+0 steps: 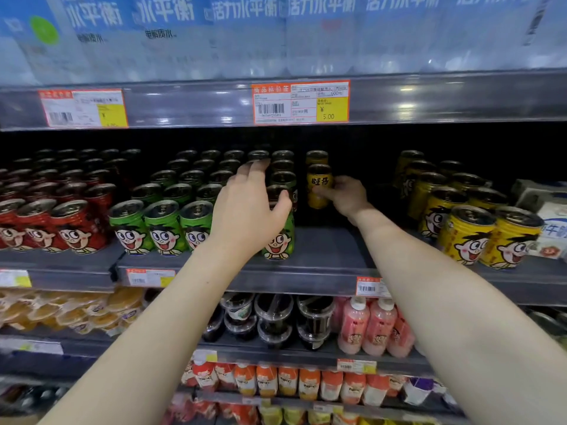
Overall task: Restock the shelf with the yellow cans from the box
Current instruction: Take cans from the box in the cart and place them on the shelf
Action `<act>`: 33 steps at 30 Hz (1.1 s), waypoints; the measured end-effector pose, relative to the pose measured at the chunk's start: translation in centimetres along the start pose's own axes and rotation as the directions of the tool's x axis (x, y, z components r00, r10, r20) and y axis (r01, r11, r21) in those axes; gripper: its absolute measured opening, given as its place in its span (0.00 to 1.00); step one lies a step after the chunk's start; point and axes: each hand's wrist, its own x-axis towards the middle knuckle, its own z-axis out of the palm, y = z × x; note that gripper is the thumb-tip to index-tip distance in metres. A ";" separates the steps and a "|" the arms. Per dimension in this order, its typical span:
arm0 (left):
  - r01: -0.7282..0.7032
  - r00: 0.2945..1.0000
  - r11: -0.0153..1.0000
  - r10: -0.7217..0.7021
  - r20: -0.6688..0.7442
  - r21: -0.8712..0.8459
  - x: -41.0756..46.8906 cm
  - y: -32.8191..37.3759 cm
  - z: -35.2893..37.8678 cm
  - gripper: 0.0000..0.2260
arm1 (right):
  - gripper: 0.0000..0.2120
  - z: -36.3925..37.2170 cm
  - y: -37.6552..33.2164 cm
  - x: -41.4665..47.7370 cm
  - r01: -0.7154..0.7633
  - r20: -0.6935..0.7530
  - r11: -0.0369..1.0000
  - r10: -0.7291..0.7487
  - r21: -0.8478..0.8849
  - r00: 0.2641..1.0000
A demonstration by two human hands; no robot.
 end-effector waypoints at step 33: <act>-0.009 0.985 0.996 0.025 0.172 -0.089 -3.1 3.0 -0.4 0.25 | 0.26 -4.3 -3.2 -10.8 0.174 0.136 0.804 -0.117 -0.569 0.984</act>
